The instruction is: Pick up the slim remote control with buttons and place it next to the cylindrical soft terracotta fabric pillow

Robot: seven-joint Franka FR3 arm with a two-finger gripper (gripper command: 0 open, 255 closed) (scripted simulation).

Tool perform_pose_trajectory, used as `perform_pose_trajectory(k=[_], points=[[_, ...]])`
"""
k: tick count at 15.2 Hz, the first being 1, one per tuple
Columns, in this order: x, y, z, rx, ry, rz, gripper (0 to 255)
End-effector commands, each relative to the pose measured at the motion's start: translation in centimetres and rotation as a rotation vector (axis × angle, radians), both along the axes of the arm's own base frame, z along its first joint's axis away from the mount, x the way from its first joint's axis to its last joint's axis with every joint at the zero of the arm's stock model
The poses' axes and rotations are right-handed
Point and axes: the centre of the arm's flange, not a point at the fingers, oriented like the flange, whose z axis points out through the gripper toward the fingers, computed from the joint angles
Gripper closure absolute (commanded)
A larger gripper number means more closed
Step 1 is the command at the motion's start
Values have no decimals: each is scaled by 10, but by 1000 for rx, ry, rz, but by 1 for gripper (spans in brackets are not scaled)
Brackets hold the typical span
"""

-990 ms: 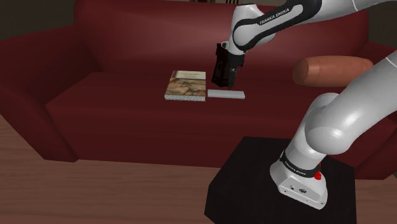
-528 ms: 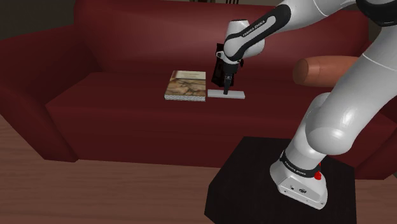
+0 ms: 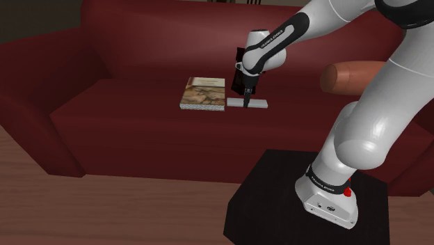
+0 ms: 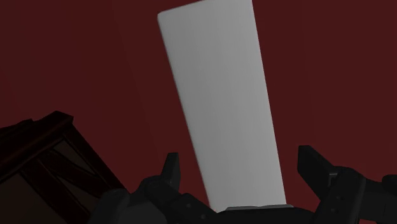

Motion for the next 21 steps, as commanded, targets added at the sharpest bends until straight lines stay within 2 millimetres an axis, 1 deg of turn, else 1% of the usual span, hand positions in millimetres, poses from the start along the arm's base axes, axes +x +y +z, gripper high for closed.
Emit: perform_pose_trajectory(k=[1,4,5,14,21], points=[[0,0,-1,0,0,0,0],[0,0,-1,0,0,0,0],[0,0,-1,0,0,0,255],[0,0,-1,0,0,0,255],[0,0,36,0,0,0,255]])
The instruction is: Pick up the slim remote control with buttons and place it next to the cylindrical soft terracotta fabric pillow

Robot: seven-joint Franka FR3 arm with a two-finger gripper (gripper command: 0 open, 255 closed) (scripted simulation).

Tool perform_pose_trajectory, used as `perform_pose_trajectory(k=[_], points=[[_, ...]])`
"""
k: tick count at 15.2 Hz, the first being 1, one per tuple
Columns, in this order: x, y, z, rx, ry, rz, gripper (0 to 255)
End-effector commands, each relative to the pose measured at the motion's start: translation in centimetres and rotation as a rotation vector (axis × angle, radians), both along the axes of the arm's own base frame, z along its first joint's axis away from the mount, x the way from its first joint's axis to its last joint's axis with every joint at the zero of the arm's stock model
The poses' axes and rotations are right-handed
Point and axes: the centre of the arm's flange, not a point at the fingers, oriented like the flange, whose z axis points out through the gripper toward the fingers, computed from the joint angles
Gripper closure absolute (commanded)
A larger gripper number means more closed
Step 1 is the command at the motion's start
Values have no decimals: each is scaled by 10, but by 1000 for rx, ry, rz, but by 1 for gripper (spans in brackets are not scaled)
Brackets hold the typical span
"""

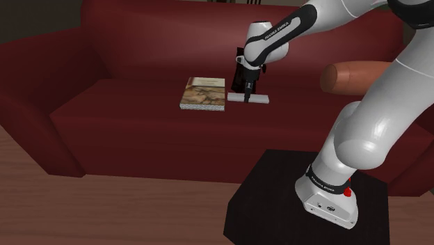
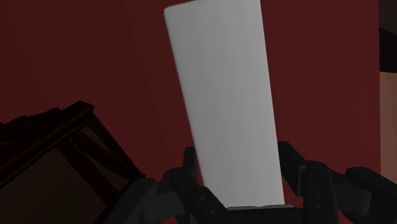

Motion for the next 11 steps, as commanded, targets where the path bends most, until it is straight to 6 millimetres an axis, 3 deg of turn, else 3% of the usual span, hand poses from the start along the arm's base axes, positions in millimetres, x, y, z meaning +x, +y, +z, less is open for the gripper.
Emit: perform_pose_trajectory(k=[1,11], points=[[-1,0,12,0,0,0,255],[-1,0,65,0,0,0,255]])
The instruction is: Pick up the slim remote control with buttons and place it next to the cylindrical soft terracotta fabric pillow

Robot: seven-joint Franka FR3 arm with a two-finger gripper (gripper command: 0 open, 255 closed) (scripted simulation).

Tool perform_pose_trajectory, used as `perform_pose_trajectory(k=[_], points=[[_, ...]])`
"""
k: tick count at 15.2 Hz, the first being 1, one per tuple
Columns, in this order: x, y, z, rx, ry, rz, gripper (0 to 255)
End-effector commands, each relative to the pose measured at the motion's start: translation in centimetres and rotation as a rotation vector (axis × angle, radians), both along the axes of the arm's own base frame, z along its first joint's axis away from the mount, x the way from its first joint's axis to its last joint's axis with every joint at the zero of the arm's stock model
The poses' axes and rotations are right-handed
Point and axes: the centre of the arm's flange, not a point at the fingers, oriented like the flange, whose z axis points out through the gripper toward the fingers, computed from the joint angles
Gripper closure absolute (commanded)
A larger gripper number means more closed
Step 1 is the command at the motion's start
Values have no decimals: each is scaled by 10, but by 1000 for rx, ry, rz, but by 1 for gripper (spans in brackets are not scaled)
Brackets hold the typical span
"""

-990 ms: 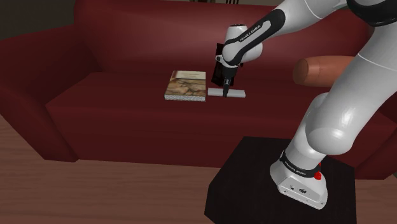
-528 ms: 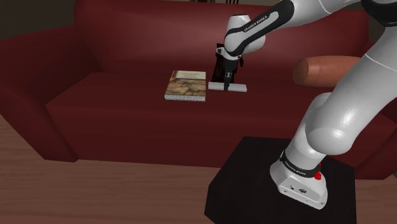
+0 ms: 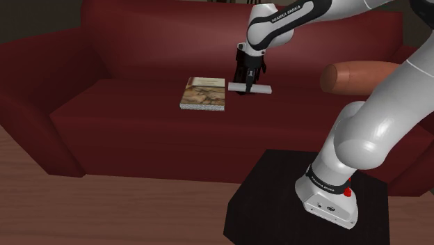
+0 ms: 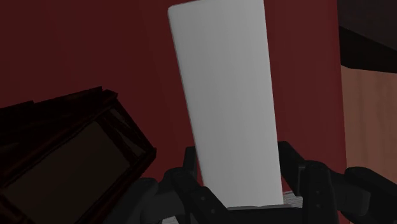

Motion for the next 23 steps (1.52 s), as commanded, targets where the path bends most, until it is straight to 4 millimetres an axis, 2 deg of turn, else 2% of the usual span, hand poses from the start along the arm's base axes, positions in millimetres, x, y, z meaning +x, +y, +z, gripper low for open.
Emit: perform_pose_trajectory(k=[1,23], points=[[0,-1,12,0,0,0,255],[0,-1,128,0,0,0,255]])
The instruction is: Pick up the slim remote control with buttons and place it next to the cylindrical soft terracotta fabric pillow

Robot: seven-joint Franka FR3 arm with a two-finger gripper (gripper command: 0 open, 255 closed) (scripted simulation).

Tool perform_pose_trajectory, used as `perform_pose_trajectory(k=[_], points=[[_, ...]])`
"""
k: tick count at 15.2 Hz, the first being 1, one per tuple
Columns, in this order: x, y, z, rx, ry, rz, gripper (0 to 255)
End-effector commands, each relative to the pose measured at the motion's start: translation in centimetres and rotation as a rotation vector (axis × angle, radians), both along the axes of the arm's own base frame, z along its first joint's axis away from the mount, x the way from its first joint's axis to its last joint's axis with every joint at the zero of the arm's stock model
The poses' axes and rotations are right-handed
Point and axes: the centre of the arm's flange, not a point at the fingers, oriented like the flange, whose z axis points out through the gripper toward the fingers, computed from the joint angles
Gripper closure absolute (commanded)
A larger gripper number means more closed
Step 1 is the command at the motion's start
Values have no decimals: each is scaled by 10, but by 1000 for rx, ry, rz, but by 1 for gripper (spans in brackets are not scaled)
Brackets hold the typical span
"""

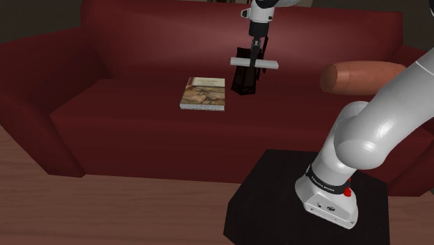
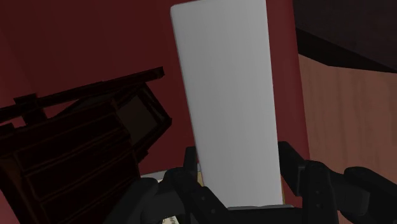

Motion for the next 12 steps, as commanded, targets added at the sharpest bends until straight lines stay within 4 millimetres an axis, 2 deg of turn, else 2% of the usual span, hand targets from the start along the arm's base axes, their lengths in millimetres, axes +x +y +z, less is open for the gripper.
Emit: perform_pose_trajectory(k=[1,9,12], points=[[-1,1,11,0,0,0,255],[-1,1,52,0,0,0,255],[-33,-23,52,0,0,0,255]])
